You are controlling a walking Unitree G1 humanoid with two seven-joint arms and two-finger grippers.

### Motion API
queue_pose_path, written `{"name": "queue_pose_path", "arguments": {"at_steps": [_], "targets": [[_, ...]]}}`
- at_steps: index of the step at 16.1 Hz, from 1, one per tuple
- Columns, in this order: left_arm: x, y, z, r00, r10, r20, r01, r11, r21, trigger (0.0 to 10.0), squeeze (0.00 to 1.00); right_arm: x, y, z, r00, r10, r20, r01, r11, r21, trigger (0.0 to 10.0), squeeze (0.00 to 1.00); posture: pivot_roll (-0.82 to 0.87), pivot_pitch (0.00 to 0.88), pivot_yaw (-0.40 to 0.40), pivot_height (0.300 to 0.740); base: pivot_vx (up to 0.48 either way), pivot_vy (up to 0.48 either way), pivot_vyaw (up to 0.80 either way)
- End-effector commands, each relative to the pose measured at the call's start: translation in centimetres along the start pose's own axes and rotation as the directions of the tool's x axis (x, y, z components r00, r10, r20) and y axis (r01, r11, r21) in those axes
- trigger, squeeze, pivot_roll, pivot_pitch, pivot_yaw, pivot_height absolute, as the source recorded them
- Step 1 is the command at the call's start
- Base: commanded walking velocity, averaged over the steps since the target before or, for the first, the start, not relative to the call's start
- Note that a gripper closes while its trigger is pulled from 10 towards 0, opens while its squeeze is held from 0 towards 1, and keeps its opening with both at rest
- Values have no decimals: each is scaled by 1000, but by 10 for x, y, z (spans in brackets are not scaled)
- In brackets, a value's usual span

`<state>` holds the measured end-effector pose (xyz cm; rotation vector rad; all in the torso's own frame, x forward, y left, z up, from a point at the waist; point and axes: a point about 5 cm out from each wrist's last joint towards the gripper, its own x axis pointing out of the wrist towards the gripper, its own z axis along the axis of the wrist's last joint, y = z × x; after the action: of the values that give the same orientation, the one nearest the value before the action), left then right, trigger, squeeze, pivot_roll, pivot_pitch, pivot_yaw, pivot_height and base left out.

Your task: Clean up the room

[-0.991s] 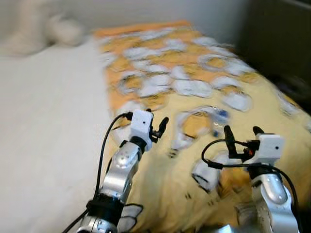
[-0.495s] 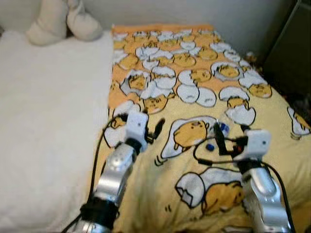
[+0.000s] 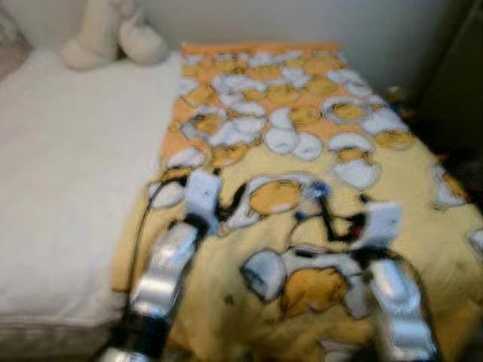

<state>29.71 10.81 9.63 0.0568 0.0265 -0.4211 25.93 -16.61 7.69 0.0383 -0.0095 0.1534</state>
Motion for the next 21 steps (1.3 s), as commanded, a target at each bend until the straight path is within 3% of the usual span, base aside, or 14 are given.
{"name": "queue_pose_path", "arguments": {"at_steps": [1,3,4,7,8,9,10,12,14,16,21], "targets": [[3,-4,3,1000,-9,4,9,1000,-9,10000,0,2,-7,6,1000,-13,23,14,1000,-17,10000,0,-1,0,16,723,322,-352,0],[7,5,-2,999,32,-40,-32,999,-9,10000,0,3,-8,8,1000,-6,30,7,1000,-25,10000,0,-2,0,11,723,180,-156,0],[9,12,1,997,64,-31,-63,998,25,10000,0,2,-9,8,1000,-7,30,8,1000,-26,10000,0,-4,0,11,723,0,0,0],[10,19,7,993,115,-4,-115,993,-12,10000,0,1,-10,7,999,-27,32,27,1000,-15,10000,0,-11,0,18,723,0,0,0],[11,24,14,984,178,30,-173,976,-133,10000,0,1,-11,7,999,-39,36,39,999,-6,10000,0,-13,0,20,723,0,0,0],[15,26,20,974,221,40,-195,922,-334,10000,0,1,-12,7,998,-55,37,55,998,11,10000,0,-13,0,21,723,0,0,0],[21,20,32,981,176,78,-150,952,-267,10000,0,1,-15,5,995,-92,28,90,994,56,10000,0,-9,0,21,723,285,0,0],[24,17,31,989,133,63,-119,975,-189,10000,0,2,-15,5,996,-90,28,89,995,47,10000,0,-8,0,24,723,371,-124,0],[23,12,31,993,88,74,-74,982,-176,10000,0,3,-15,4,996,-88,20,87,995,38,10000,0,-5,0,25,723,409,-249,0],[21,4,26,998,46,38,-43,996,-84,10000,0,3,-15,4,996,-91,18,90,995,41,10000,0,-2,0,23,723,201,0,-734],[21,5,19,998,60,-6,-60,997,-54,10000,0,-1,-14,0,996,-89,7,89,995,35,10000,0,-3,0,22,723,0,0,-578]]}}
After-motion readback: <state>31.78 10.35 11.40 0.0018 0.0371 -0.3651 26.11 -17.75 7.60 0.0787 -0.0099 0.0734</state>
